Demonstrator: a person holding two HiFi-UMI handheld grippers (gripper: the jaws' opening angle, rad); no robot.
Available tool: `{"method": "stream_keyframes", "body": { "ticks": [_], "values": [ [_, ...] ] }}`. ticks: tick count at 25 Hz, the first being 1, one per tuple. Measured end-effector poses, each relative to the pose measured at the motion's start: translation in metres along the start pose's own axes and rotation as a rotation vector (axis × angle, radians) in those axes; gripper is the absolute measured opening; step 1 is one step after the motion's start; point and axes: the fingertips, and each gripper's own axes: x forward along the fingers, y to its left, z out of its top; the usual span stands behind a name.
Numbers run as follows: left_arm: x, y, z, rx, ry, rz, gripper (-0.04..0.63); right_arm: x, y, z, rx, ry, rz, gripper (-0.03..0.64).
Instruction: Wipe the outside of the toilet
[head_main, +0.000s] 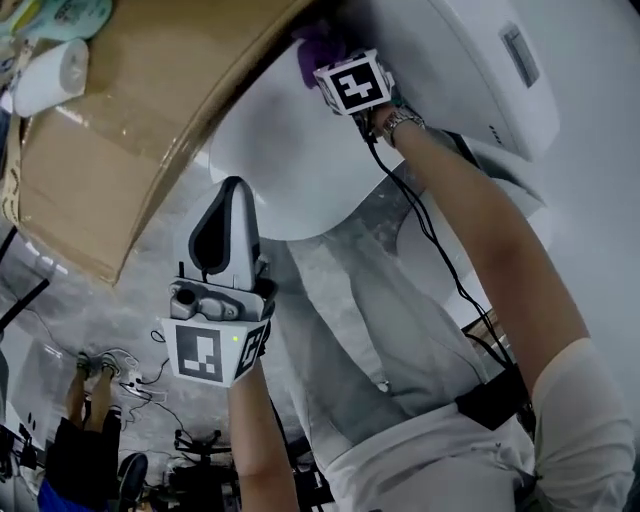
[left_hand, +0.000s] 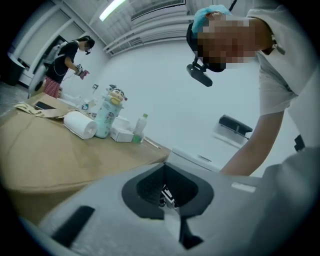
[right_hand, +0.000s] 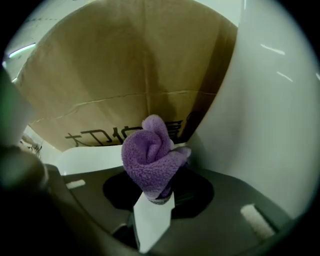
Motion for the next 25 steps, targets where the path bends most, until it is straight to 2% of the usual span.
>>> {"method": "stream_keyframes", "body": {
  "ticks": [2,5,8,11,14,18,25],
  "values": [
    [-0.008,-0.007,-0.005,-0.014,-0.023,0.05,0.005,0.003,0.004,-0.002,-0.041,-0.002,0.029,0.141],
    [-0.022,-0.008,-0.009,-0.063,-0.084,0.143,0.005,0.005,-0.001,-0.001,-0.109,-0.014,0.013,0.141],
    [-0.039,-0.004,-0.012,-0.103,-0.132,0.215,0.005,0.008,0.001,0.0,-0.103,-0.039,-0.001,0.14],
    [-0.06,-0.004,-0.02,-0.133,-0.144,0.266,0.005,0.01,0.013,0.001,-0.118,-0.057,-0.017,0.138],
    [-0.076,-0.008,-0.027,-0.14,-0.132,0.263,0.005,0.011,0.039,-0.004,-0.14,-0.026,0.028,0.137],
    [-0.097,-0.005,-0.035,-0.122,-0.118,0.25,0.005,0.015,0.101,-0.014,-0.19,0.017,0.1,0.137],
    [-0.149,0.015,-0.041,-0.132,-0.13,0.232,0.005,0.017,0.192,-0.033,-0.17,-0.014,0.113,0.137]
  ]
}}
